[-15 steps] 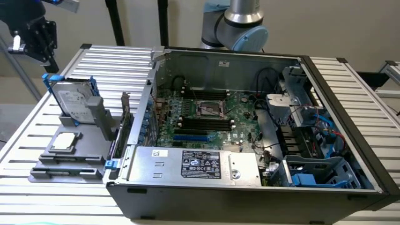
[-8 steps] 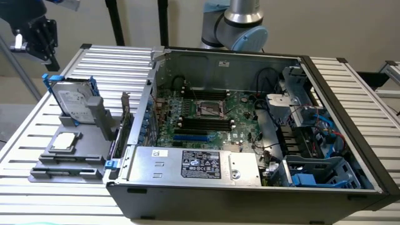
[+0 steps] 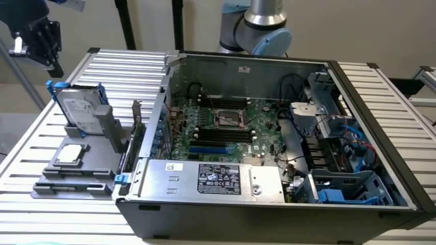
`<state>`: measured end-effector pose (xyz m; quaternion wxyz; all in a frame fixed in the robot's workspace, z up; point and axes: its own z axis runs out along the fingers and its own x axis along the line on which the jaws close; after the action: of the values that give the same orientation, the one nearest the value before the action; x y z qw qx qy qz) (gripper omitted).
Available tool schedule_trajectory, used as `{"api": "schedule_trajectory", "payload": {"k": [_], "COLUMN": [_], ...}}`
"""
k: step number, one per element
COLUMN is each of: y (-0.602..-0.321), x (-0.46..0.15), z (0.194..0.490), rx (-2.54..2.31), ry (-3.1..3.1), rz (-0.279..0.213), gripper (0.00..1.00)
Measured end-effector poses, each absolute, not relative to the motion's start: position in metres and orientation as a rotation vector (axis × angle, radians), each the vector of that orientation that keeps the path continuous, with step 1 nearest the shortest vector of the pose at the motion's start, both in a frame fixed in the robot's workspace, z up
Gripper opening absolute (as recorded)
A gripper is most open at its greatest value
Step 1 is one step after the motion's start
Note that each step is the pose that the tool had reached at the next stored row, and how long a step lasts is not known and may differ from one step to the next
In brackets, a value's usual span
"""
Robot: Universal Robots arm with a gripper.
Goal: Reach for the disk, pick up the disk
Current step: 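Pick up the disk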
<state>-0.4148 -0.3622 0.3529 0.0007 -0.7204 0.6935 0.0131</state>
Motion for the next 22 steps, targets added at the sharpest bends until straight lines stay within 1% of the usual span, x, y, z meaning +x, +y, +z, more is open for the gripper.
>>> {"api": "schedule_trajectory", "payload": {"k": [2, 4, 5, 7, 8, 10, 11, 12, 13, 14, 22], "y": [-0.3622, -0.3622, -0.3622, -0.3622, -0.3622, -0.3622, -0.3622, -0.3622, -0.3622, -0.3622, -0.3622], "x": [-0.4148, -0.4148, -0.4148, -0.4148, -0.4148, -0.4149, -0.4148, -0.4148, -0.4149, -0.4149, -0.4149], "z": [0.3528, 0.3529, 0.3528, 0.3528, 0.3528, 0.3528, 0.3528, 0.3528, 0.3528, 0.3525, 0.3478], "rx": [-2.262, -2.262, -2.262, -2.262, -2.262, -2.262, -2.262, -2.262, -2.262, -2.262, -2.257], "ry": [2.178, 2.178, 2.178, 2.178, 2.178, 2.178, 2.178, 2.178, 2.178, 2.178, 2.184], "rz": [0.041, 0.041, 0.041, 0.041, 0.041, 0.041, 0.041, 0.041, 0.041, 0.041, 0.040], "gripper": [0.12, 0.24, 0.24, 0.36, 0.36, 0.47, 0.47, 0.53, 0.53, 0.60, 0.60]}}
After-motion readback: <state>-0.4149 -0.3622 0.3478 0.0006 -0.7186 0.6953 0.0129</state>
